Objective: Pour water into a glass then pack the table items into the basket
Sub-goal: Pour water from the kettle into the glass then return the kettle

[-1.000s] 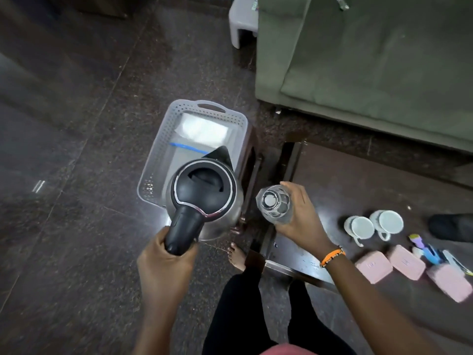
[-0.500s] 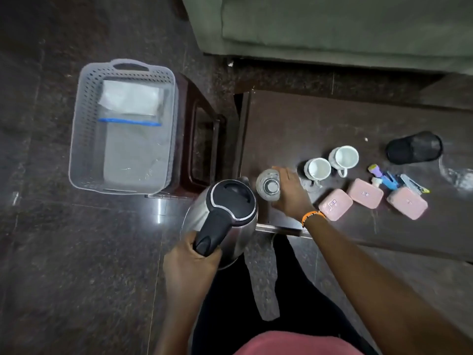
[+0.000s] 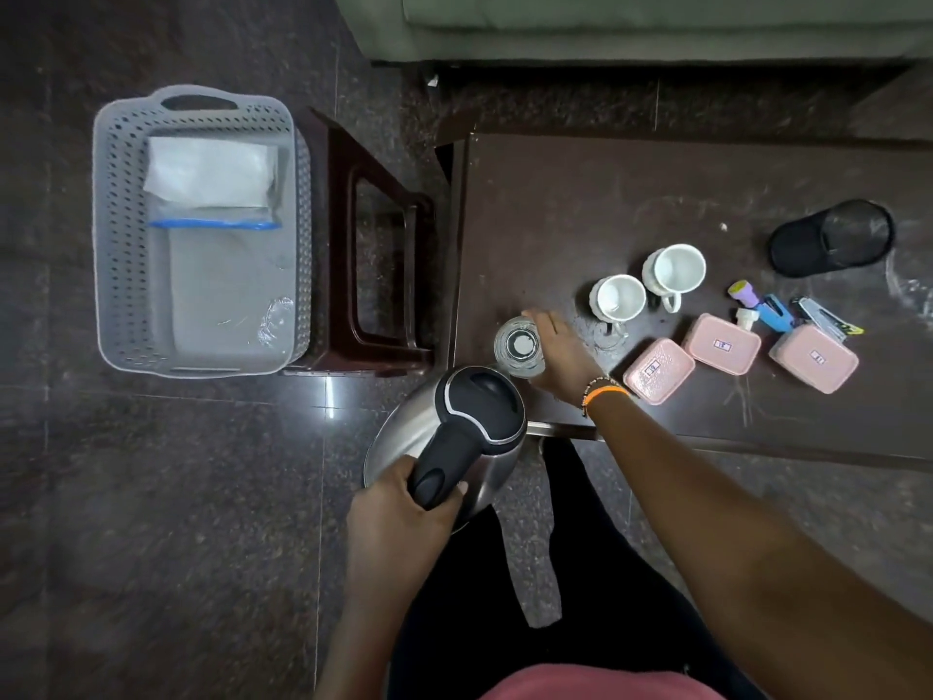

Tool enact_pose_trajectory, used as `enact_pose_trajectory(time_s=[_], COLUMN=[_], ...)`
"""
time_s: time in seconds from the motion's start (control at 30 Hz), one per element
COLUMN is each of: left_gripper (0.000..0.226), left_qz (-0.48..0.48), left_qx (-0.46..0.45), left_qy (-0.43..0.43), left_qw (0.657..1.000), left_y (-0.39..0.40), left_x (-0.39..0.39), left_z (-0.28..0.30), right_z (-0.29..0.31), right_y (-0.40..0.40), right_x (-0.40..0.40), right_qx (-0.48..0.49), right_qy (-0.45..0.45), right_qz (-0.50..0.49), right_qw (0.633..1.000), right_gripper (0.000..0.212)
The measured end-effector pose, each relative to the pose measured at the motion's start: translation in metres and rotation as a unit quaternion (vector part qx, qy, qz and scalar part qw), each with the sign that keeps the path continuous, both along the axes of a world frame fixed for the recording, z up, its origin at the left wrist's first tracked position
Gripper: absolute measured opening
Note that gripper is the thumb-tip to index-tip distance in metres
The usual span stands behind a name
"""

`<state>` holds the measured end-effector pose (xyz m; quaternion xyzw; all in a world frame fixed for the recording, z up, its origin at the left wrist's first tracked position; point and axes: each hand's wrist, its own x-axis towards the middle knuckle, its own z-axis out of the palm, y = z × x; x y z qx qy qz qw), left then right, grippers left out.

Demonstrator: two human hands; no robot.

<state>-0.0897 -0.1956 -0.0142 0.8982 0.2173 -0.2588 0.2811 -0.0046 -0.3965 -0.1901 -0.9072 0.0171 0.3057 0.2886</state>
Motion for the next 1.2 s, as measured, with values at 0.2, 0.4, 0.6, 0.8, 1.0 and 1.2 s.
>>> enact_pose_trajectory(time_s=[0.2,0.4,0.6,0.8,1.0,1.2], left_gripper=[0.037,0.039,0.04,0.041,0.041,0.037], left_qz=[-0.01,-0.025,-0.02,-0.039,-0.043,-0.05], left_qx=[-0.012,-0.028,-0.014,-0.004,0.007,0.01], left_qy=[0.005,0.016,0.027,0.051,0.058,0.066], left_qw=[1.0,0.999,0.999,0.998,0.997,0.997], left_y=[-0.01,-0.023,-0.031,-0.036,-0.037,-0.037], left_x=[0.008,0.014,0.018,0.018,0.021,0.028], left_z=[-0.003,-0.011,-0.021,-0.028,-0.029,-0.03], right_z=[0.002,-0.001,-0.003,-0.001,0.001,-0.001], right_y=[-0.013,-0.026,-0.036,-0.037,-0.035,-0.03], right_x=[-0.007,-0.013,-0.021,-0.023,-0.018,-0.016], right_qx=[0.049,0.053,0.046,0.003,-0.02,-0.042], right_qy=[0.019,0.0,0.025,0.024,0.032,0.02], right_qz=[-0.063,-0.068,-0.064,-0.016,-0.007,0.007], right_qw=[0.997,0.996,0.997,1.0,0.999,0.999], right_gripper=[0.09,0.078,0.079,0.08,0.078,0.079])
